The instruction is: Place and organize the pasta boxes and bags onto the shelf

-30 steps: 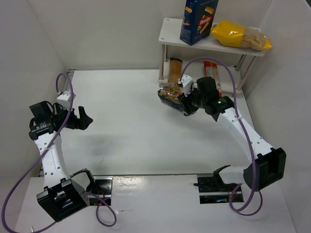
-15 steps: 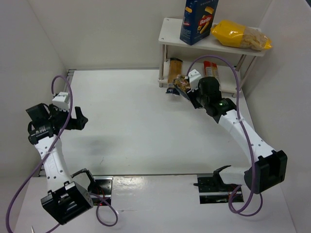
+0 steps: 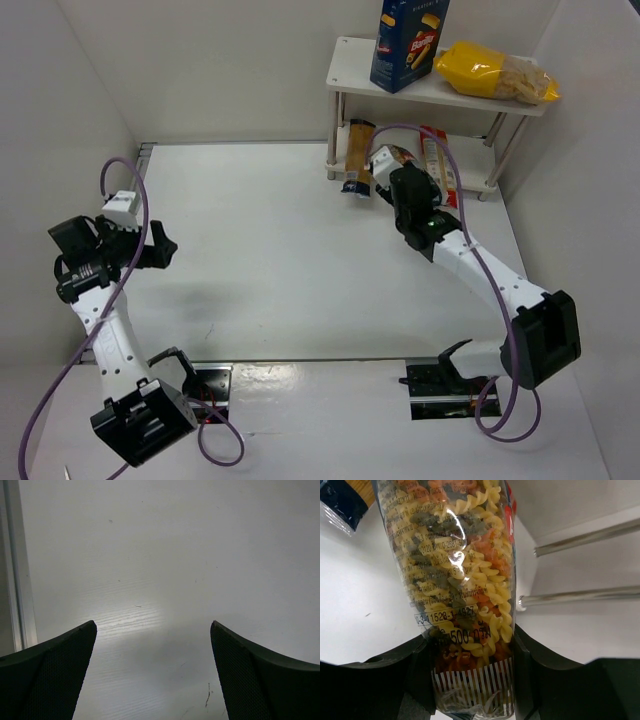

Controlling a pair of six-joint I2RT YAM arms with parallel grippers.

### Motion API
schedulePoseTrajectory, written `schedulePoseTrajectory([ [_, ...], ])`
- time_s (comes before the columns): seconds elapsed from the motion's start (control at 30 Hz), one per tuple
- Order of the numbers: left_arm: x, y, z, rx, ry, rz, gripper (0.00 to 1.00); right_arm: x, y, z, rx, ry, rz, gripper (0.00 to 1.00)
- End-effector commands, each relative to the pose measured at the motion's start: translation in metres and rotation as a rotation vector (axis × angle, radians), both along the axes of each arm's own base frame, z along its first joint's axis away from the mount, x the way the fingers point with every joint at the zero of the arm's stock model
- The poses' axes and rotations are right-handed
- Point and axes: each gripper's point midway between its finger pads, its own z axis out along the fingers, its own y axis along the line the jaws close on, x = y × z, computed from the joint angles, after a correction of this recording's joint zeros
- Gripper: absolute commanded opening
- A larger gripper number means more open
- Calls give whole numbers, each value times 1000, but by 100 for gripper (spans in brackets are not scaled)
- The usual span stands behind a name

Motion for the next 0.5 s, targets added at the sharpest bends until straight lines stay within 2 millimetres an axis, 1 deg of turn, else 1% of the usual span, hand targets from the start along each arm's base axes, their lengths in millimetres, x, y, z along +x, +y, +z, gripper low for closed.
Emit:
schedulePoseTrajectory([
  [0.0,-2,-2,9,9,-49,-5,100,14,0,65,-75,-272,-74,0],
  [0.03,-2,-2,9,9,-49,-5,100,16,-1,61,-101,-271,-84,0],
  [0.1,-2,-3,11,14,-56,-5,100,16,3,59,-168,-262,-89,0],
  [0.13,-4,-1,8,9,-49,4,100,17,2,55,-191,-255,-100,0],
  [0.17,-3,0,9,14,-56,4,100,21,2,56,-224,-266,-107,0],
  [0.2,-3,0,9,14,-56,4,100,20,4,48,-255,-259,-107,0],
  [0.23,-3,0,9,14,-56,4,100,19,1,49,-270,-271,-119,0],
  [0.27,-3,0,9,14,-56,4,100,22,2,50,-270,-301,-136,0],
  [0.3,-3,-1,11,20,-63,4,100,23,2,48,-309,-298,-129,0],
  [0.33,-3,-1,11,20,-64,4,100,23,-2,47,-321,-297,-156,0],
  [0.47,-3,-1,11,20,-64,4,100,29,-2,41,-381,-331,-185,0],
])
